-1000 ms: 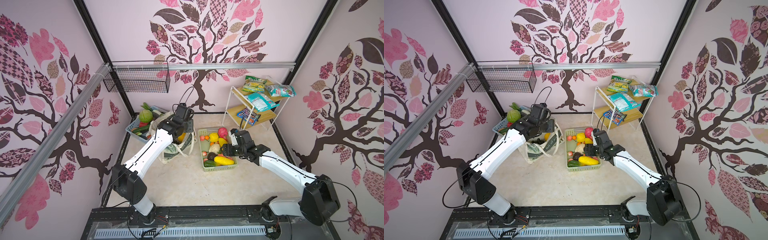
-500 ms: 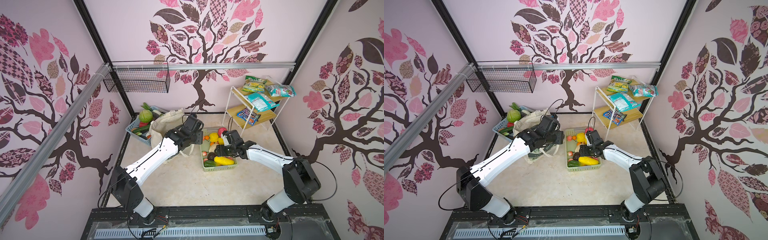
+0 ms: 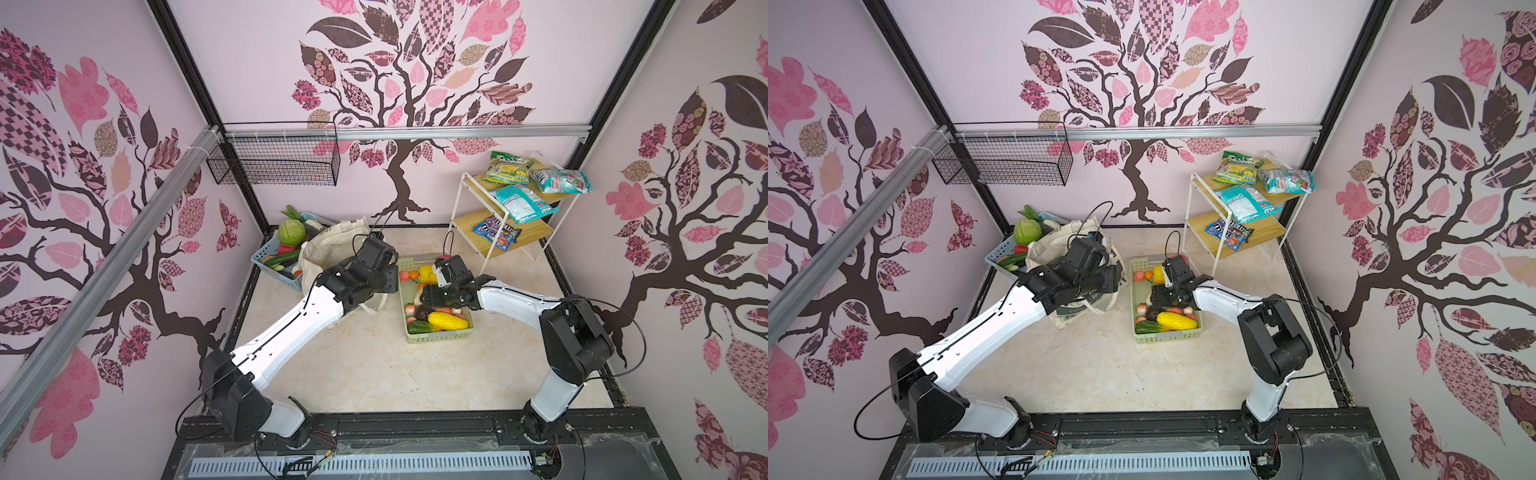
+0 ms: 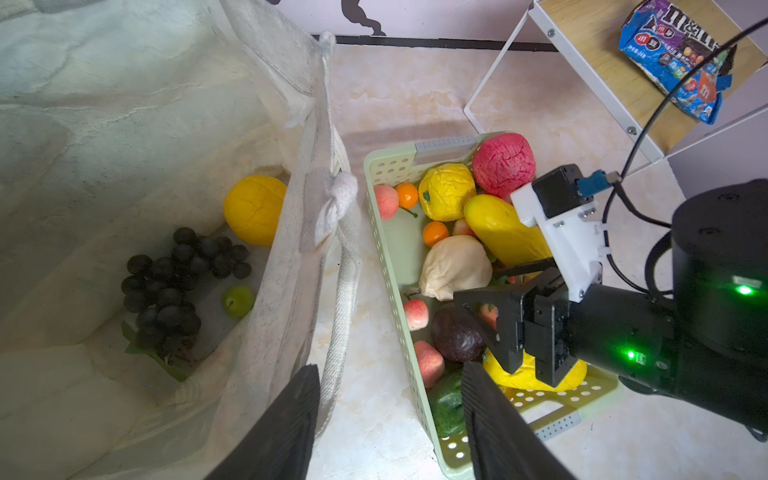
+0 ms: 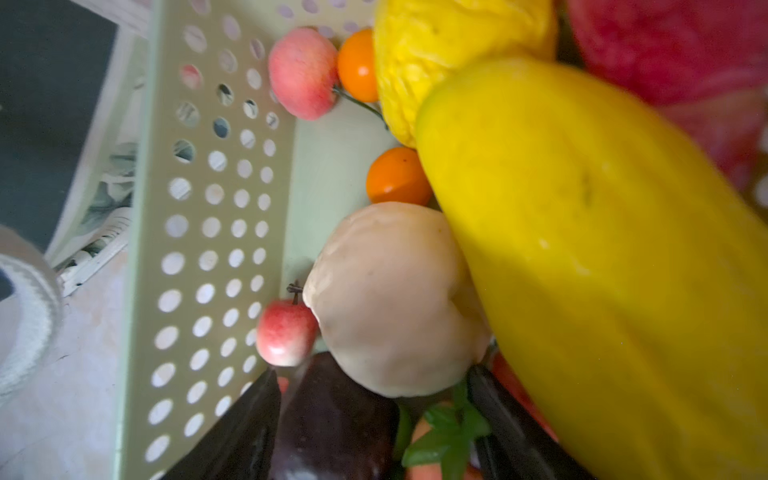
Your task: Place the food into the grocery bag and tie it
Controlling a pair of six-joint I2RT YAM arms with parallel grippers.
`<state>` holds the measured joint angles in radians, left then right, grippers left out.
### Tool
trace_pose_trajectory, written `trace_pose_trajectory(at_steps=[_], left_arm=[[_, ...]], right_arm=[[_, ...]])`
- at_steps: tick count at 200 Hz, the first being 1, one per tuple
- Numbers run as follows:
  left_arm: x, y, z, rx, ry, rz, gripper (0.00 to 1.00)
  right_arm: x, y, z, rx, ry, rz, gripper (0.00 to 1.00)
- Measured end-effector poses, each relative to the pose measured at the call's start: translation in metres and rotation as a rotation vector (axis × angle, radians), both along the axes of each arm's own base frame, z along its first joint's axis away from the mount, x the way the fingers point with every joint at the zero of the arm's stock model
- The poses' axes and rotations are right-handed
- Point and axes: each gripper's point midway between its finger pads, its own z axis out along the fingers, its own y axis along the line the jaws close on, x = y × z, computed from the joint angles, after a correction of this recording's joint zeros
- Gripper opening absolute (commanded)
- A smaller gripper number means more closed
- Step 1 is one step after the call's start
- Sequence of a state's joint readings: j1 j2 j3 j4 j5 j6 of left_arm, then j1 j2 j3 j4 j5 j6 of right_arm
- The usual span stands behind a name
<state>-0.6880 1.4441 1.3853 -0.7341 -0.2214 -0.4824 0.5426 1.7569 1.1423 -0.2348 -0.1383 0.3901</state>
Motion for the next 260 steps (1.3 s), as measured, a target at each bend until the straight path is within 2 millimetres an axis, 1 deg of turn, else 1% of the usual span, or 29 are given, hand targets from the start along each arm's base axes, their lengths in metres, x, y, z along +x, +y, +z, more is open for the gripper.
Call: trace_pose_trajectory(at_steps=[22,41,55,75,94,120,156,173,190,212,233,260], left_arm=[[-0.002,0.003,-0.004,0.006,0.008,0.005,0.60],[-0.003,0.004,-0.006,0.008,0.012,0.009,0.60],[-0.003,0.004,-0.007,0.007,0.013,0.012,0.59],[-0.003,0.005,-0.007,0.007,0.013,0.019,0.60],[-0.004,0.007,-0.009,0.010,0.014,0.025,0.60],[-0.003,0.009,-0.011,0.024,0.013,0.030,0.60],[-0.001,0.011,-0.013,0.046,0.008,0.036,0.60],[-0.001,0.011,-0.014,0.055,0.009,0.030,0.60],[0.000,0.010,-0.018,0.066,0.014,0.023,0.61],[0.000,0.010,-0.018,0.065,0.013,0.021,0.61],[0.000,0.009,-0.018,0.065,0.013,0.016,0.61],[-0.002,0.010,-0.019,0.057,0.008,0.015,0.61]], right_arm=[[0.006,0.022,0.012,0.042,-0.029,0.033,0.74],[0.007,0.034,0.018,0.078,-0.036,0.053,0.74],[0.006,0.038,0.019,0.095,-0.030,0.061,0.74],[0.005,0.037,0.019,0.095,-0.022,0.057,0.75],[0.005,0.030,0.019,0.062,-0.025,0.043,0.75],[0.005,0.011,0.023,-0.007,-0.042,0.010,0.76],[0.018,-0.025,0.053,-0.093,-0.146,-0.076,0.79],[0.024,-0.040,0.059,-0.128,-0.175,-0.107,0.81],[0.030,-0.054,0.057,-0.158,-0.181,-0.131,0.81],[0.033,-0.063,0.050,-0.175,-0.171,-0.143,0.80],[0.033,-0.061,0.040,-0.186,-0.154,-0.122,0.80],[0.035,-0.058,0.021,-0.240,-0.147,-0.095,0.79]])
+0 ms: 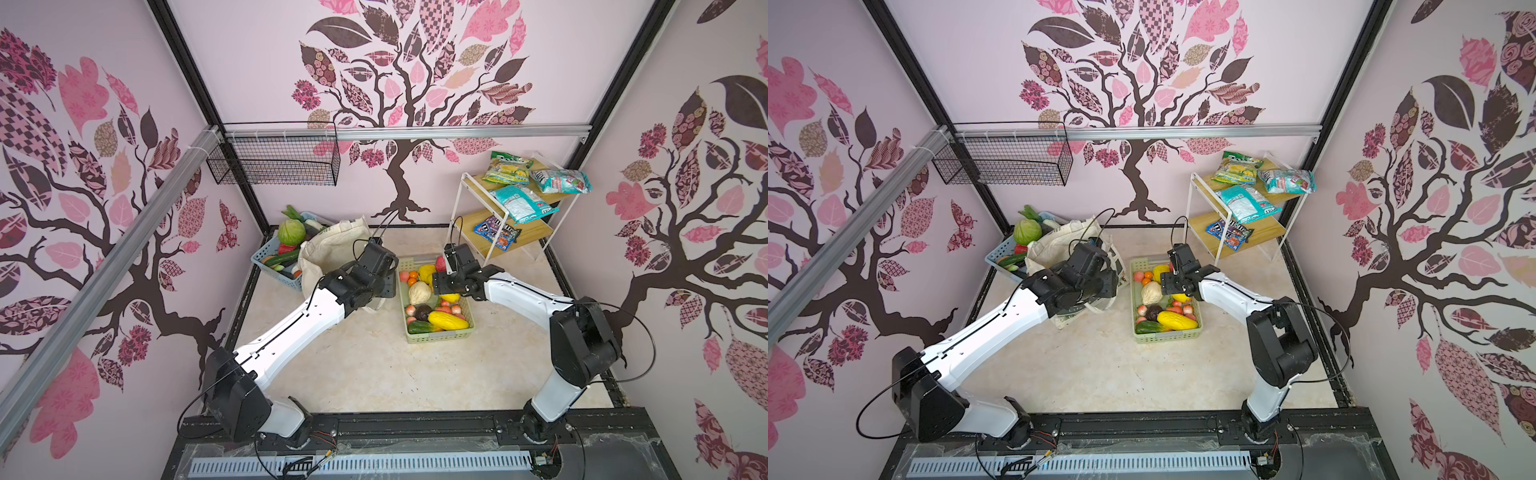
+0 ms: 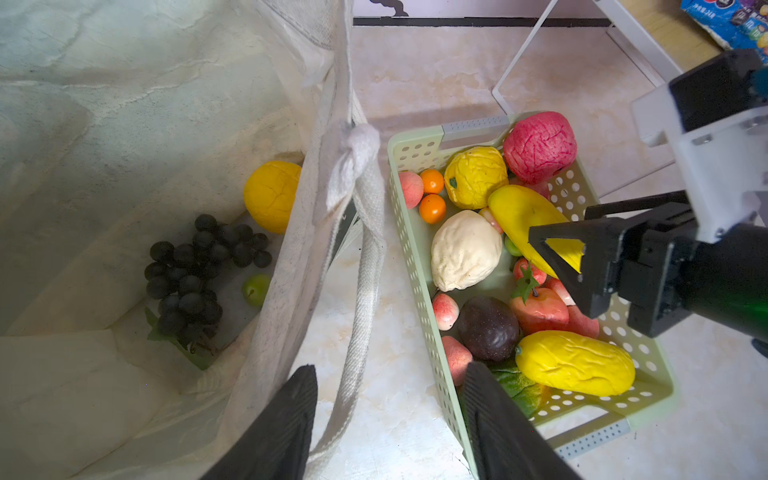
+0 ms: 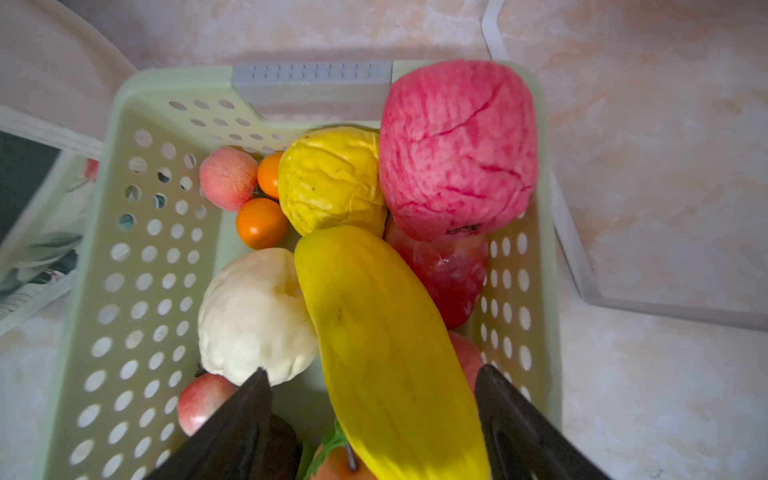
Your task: Place the food into the grocery bag and tie it
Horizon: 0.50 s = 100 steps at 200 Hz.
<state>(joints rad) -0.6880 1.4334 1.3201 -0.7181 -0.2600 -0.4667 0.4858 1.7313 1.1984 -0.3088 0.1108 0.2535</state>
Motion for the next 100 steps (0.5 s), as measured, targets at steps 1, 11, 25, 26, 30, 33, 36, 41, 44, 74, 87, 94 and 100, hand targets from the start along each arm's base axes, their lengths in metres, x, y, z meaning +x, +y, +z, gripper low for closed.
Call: trace_pose_trajectory(at_steps=[1,11,25,26,30,33,36,41,44,74,87,94,100], left_arm=[[0.000,0.000,0.000,0.000,0.001,0.000,0.61],[-0.002,0.001,-0.001,-0.001,0.002,-0.002,0.61],[-0.002,0.001,0.000,-0.002,0.001,-0.003,0.61],[-0.002,0.001,0.000,-0.002,0.001,-0.002,0.61],[-0.002,0.001,0.000,-0.002,0.001,-0.002,0.61],[-0.002,0.001,0.000,-0.002,0.000,-0.002,0.61],[-0.002,0.001,0.000,-0.002,0.000,-0.002,0.61],[-0.002,0.001,0.000,-0.003,-0.001,-0.002,0.61],[-0.002,0.001,0.000,-0.003,-0.001,-0.002,0.61],[-0.003,0.001,0.000,-0.004,-0.001,-0.003,0.61],[-0.003,0.000,0.000,-0.008,0.002,-0.008,0.61],[-0.004,0.000,0.000,-0.011,0.004,-0.011,0.61],[-0.004,-0.001,0.000,-0.013,0.005,-0.014,0.61]], right_arm=[[0.000,0.000,-0.001,-0.002,0.000,0.000,0.79],[0.000,0.000,-0.010,-0.032,0.010,0.009,0.79],[0.000,-0.001,-0.023,-0.073,0.023,0.017,0.78],[0.000,-0.001,-0.024,-0.077,0.025,0.016,0.78],[0.000,-0.002,-0.028,-0.090,0.029,0.018,0.77],[0.000,-0.002,-0.031,-0.099,0.032,0.018,0.76],[0.000,-0.002,-0.033,-0.108,0.036,0.021,0.75],[-0.001,-0.003,-0.038,-0.124,0.043,0.023,0.74],[-0.001,-0.003,-0.040,-0.131,0.046,0.024,0.73],[-0.003,-0.003,-0.045,-0.191,0.036,0.038,0.66],[-0.003,-0.001,-0.043,-0.207,0.023,0.041,0.63],[-0.003,-0.001,-0.043,-0.215,0.021,0.044,0.61],[-0.004,-0.001,-0.042,-0.219,0.018,0.045,0.60]])
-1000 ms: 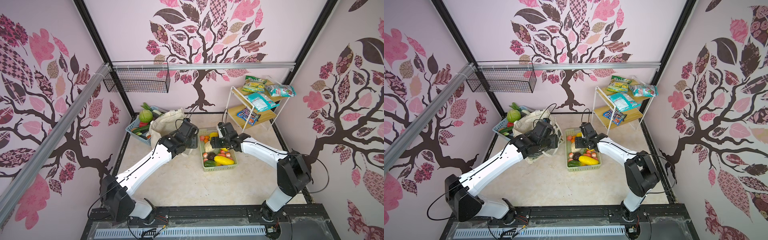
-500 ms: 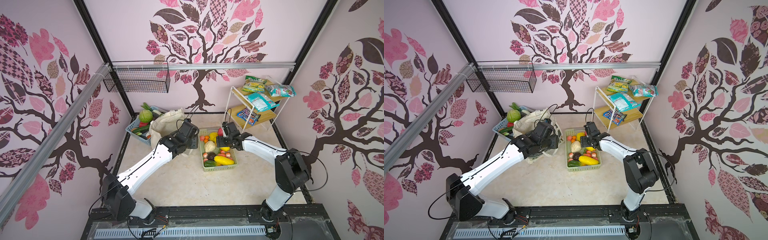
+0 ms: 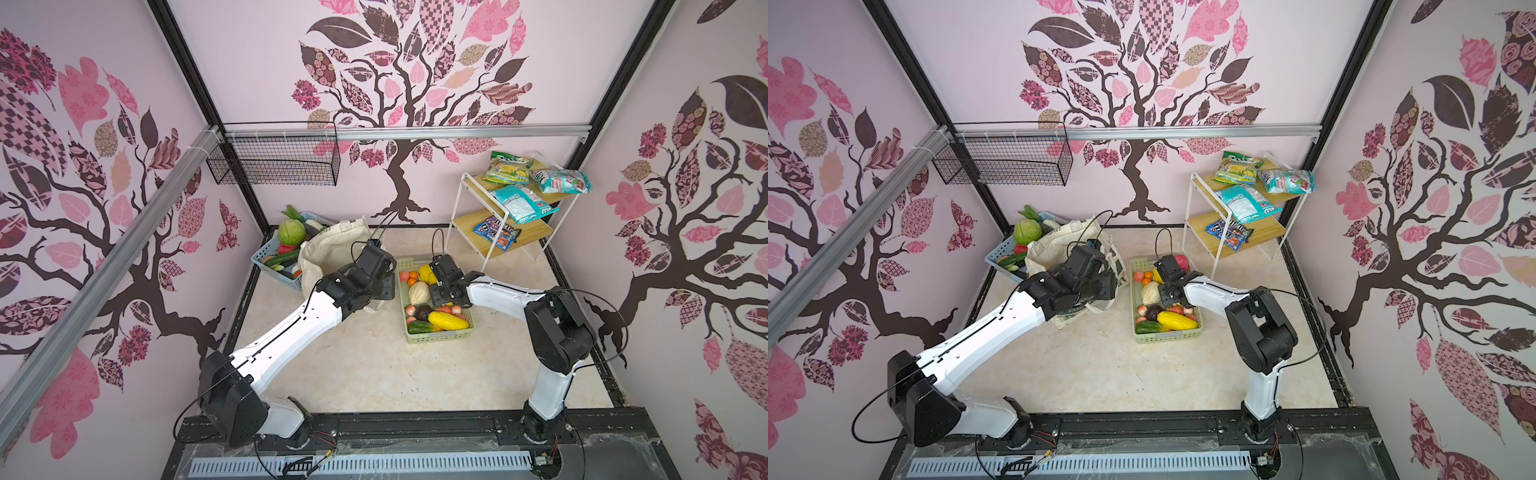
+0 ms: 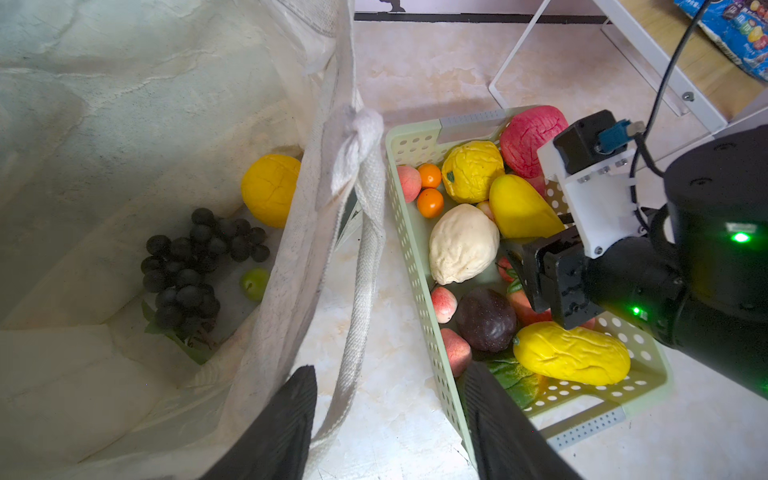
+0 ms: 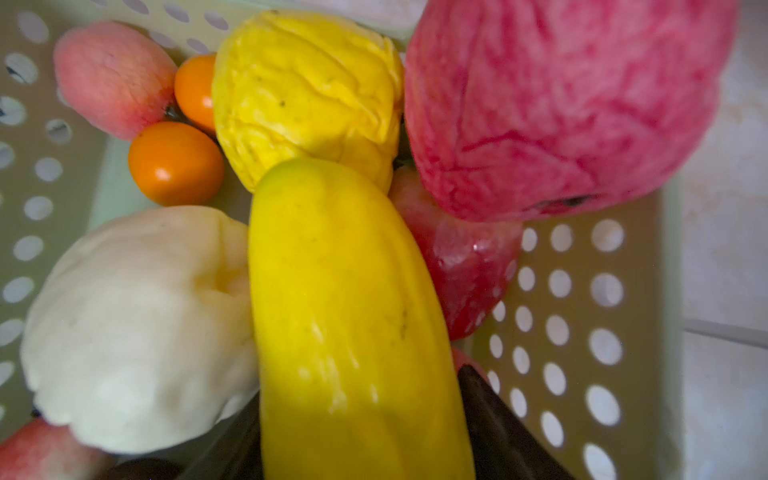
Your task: Place the food into the grocery bag and tie it
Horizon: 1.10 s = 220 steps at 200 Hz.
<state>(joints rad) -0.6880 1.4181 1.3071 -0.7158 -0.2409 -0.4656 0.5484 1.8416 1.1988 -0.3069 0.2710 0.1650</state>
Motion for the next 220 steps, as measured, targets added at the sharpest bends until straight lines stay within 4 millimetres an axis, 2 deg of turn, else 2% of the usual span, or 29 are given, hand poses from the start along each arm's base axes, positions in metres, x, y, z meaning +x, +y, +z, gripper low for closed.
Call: trace_pose_trajectory(at_steps=[47,83,112,140,157,175,200,220], left_arm=[[-0.001,-0.002,0.000,-0.008,0.005,-0.008,0.61],[-0.002,-0.002,0.002,-0.016,0.003,-0.011,0.62],[-0.003,-0.001,0.007,-0.023,-0.007,-0.010,0.62],[-0.003,-0.001,0.006,-0.023,-0.006,-0.011,0.62],[-0.003,-0.001,0.006,-0.023,-0.006,-0.011,0.62],[-0.003,-0.001,0.006,-0.022,-0.005,-0.011,0.62],[-0.003,-0.002,0.004,-0.020,-0.001,-0.010,0.62],[-0.002,-0.002,0.004,-0.023,-0.001,-0.008,0.62]], right_arm=[[0.001,-0.001,0.006,-0.008,-0.013,0.009,0.54],[0.000,0.004,0.031,0.045,-0.050,0.016,0.54],[-0.005,0.019,0.057,0.162,-0.070,0.027,0.54],[-0.016,0.048,0.073,0.308,-0.056,0.059,0.54],[-0.024,0.066,0.072,0.397,-0.031,0.074,0.54],[-0.036,0.077,0.062,0.459,0.018,0.081,0.54],[-0.046,0.083,0.050,0.509,0.071,0.076,0.57],[-0.048,0.085,0.049,0.528,0.082,0.070,0.62]])
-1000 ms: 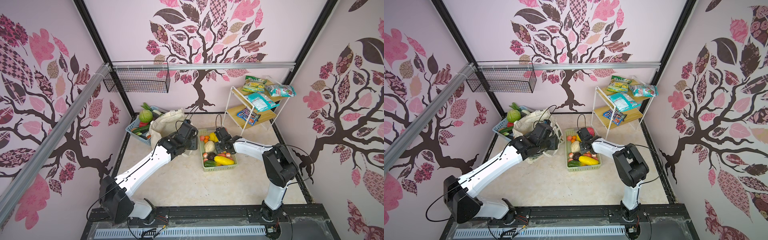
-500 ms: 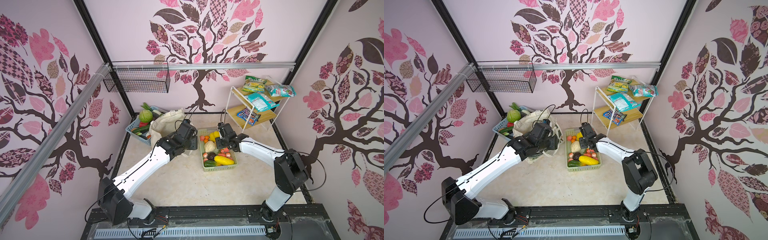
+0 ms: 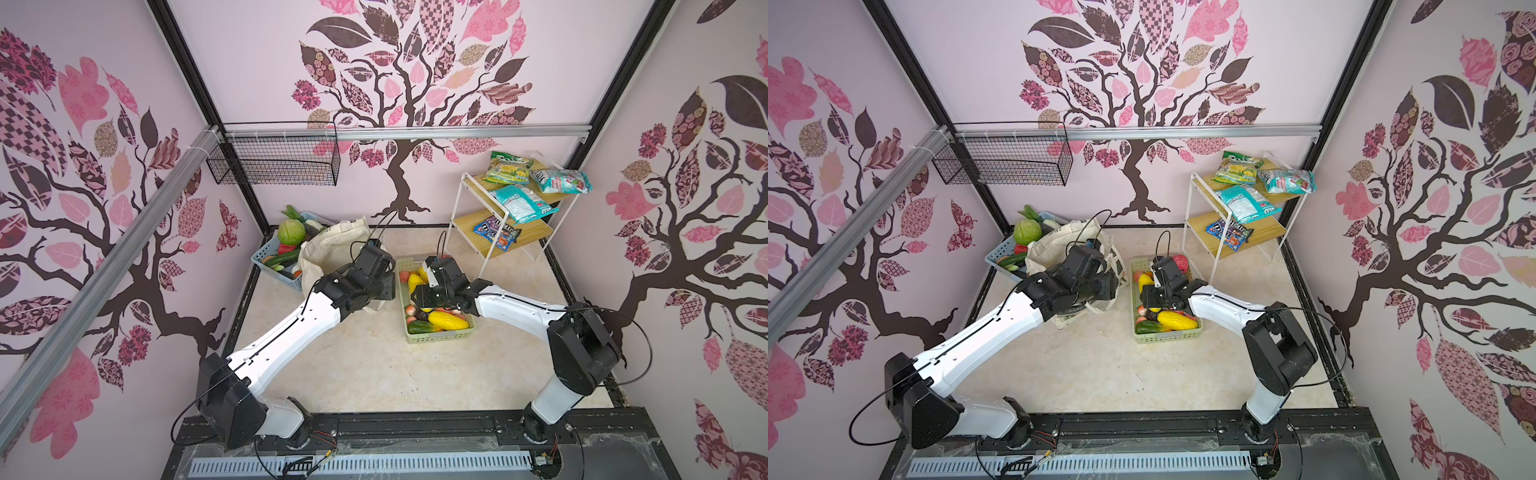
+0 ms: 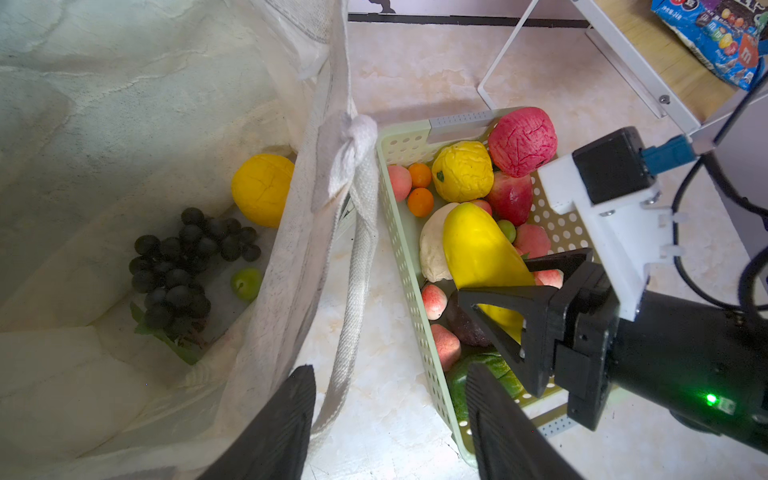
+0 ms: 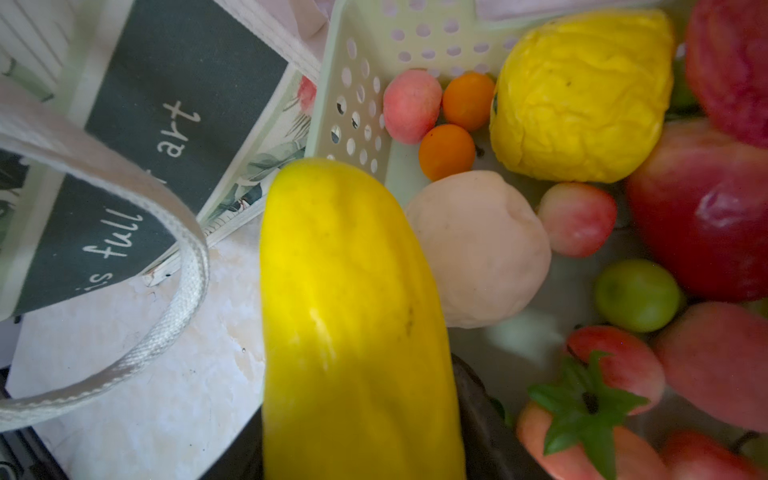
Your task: Place the food into the grocery bag and tie it
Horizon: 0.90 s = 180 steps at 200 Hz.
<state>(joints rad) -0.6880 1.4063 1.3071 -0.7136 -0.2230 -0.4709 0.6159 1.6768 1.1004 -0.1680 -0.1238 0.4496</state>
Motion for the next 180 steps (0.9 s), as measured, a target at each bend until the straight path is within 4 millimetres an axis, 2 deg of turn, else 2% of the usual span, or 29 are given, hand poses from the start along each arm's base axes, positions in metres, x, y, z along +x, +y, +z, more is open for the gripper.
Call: trace_pose_trajectory(at_steps=[49,87,113,149,180], left_arm=[[0.003,-0.002,-0.010,0.014,0.019,-0.001,0.62],[0.003,-0.003,-0.012,0.018,0.024,-0.001,0.62],[0.003,-0.003,-0.012,0.018,0.024,-0.001,0.62],[0.004,-0.003,-0.010,0.020,0.022,0.001,0.62],[0.004,-0.002,-0.010,0.022,0.022,0.002,0.62]], right_arm=[[0.002,0.004,0.005,0.020,-0.011,0.006,0.71],[0.011,-0.001,0.016,0.013,-0.030,0.005,0.68],[0.032,-0.031,0.018,-0.008,-0.039,-0.062,0.54],[0.052,-0.088,0.008,-0.134,-0.048,-0.176,0.45],[0.052,-0.096,0.002,-0.203,-0.057,-0.174,0.41]])
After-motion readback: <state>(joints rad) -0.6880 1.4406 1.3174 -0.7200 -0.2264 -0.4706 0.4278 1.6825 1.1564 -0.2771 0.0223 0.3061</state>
